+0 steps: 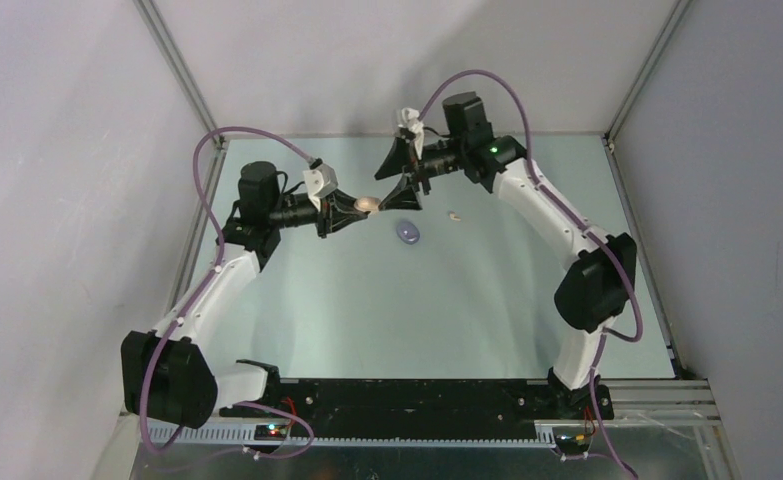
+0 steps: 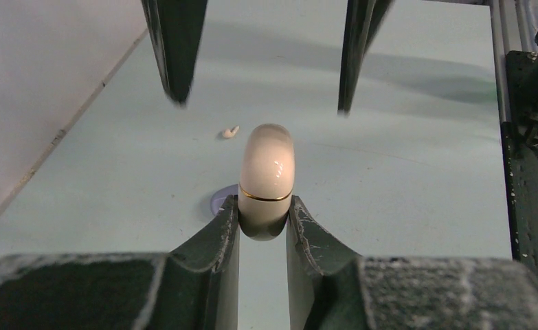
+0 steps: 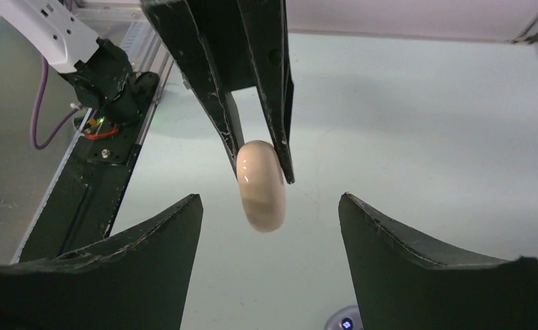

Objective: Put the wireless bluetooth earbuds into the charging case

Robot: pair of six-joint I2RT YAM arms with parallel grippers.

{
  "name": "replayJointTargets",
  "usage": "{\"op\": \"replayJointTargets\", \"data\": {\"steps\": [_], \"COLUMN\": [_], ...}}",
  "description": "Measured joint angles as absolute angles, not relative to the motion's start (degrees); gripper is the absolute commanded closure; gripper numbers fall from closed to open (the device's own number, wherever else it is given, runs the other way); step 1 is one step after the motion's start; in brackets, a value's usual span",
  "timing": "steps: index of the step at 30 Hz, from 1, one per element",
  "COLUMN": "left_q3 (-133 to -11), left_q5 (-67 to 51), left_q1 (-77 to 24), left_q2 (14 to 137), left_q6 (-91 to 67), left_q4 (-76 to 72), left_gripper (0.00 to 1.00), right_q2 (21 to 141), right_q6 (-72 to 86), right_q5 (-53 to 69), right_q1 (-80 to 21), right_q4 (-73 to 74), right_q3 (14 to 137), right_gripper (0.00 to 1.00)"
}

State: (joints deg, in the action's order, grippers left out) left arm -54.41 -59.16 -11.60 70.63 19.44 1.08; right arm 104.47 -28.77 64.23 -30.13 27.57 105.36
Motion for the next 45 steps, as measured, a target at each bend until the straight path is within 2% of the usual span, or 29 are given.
{"op": "replayJointTargets", "data": {"steps": [9, 26, 38, 45], "left_q3": [-54.4, -54.9, -55.0, -55.0], "left_q5": [-59.4, -60.7, -60.6, -60.7], "left_q1": [-11.6, -11.8, -11.8, -11.5], "left_q2": [70.6, 70.6, 70.7, 71.9], "left_q6": [19.5, 30.0, 27.2, 22.9], "left_q4": [-1.2, 6.0, 5.2, 3.1], "left_gripper": [1.0, 1.0, 1.0, 1.0], "right_q2": [110.4, 111.2, 111.2, 110.2], "right_q6": [-30.1, -20.0, -18.9, -12.6], "right_q5": [61.6, 60.8, 60.4, 62.5], "right_q1": [-32.8, -31.0, -31.0, -28.8], "right_q4": [29.7, 23.3, 22.2, 17.7], "right_q3": [106.8, 109.6, 109.6, 109.6], "right_gripper": [0.24, 0.25, 0.25, 0.24]}}
